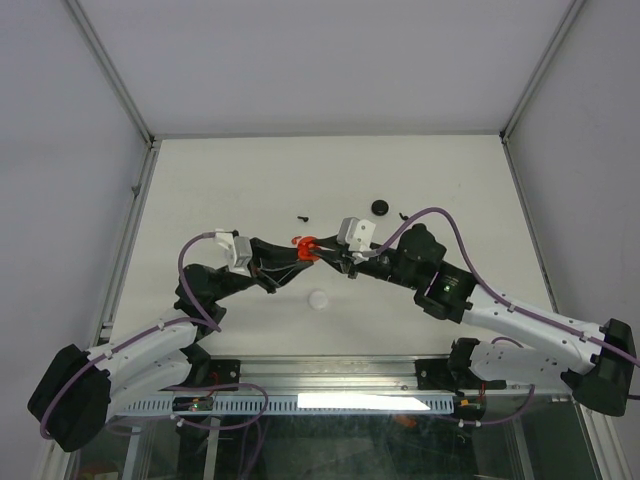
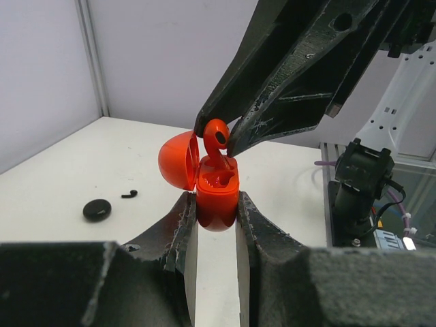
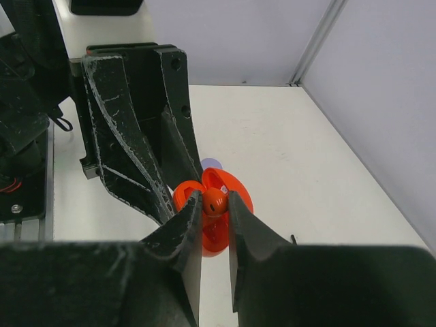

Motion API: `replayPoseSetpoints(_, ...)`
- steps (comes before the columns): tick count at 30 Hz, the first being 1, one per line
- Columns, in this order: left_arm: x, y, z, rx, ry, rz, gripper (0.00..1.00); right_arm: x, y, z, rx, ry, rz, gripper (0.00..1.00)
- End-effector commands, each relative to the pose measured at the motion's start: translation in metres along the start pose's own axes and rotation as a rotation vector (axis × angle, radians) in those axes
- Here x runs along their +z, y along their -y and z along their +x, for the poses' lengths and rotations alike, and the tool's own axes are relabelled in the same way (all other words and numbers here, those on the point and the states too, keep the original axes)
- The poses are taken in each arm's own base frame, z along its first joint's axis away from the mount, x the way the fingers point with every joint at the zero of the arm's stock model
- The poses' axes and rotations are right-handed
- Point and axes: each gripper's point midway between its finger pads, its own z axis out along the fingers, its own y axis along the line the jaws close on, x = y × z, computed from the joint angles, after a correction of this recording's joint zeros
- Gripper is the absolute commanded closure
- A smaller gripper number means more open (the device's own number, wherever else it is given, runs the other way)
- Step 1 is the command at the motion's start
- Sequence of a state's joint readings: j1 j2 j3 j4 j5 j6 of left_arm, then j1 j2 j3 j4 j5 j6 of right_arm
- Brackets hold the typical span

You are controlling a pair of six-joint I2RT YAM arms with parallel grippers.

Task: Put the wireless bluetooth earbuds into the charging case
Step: Place the earbud in the charging case.

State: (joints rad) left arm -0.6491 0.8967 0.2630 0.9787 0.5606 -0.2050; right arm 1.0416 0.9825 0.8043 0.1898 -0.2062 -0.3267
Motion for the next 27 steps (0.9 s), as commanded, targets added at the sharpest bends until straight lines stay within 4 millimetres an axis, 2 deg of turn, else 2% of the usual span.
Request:
replayPoseSetpoints(1,0.008,0.01,-0.031,0.035,0.099,0.05,1.0,0.003,0.003,-0.013,-0.035,0.054,0.015,0.98)
replayPoseSetpoints(8,0.008,0.006,-0.035,0.004,0.118,0.016,1.0,0.001,-0.005,-0.016,-0.045,0.066,-0.022,0.97)
replayPoseSetpoints(14,0.007,-0.004,-0.036,-0.053,0.138,-0.048,1.0,-0.004,-0.014,-0.017,-0.062,0.085,-0.067,0.92)
replayPoseSetpoints(27,0.004,0.005,-0.042,-0.068,0.181,-0.007,1.0,-0.002,-0.02,-0.005,-0.028,0.053,-0.09,0.82)
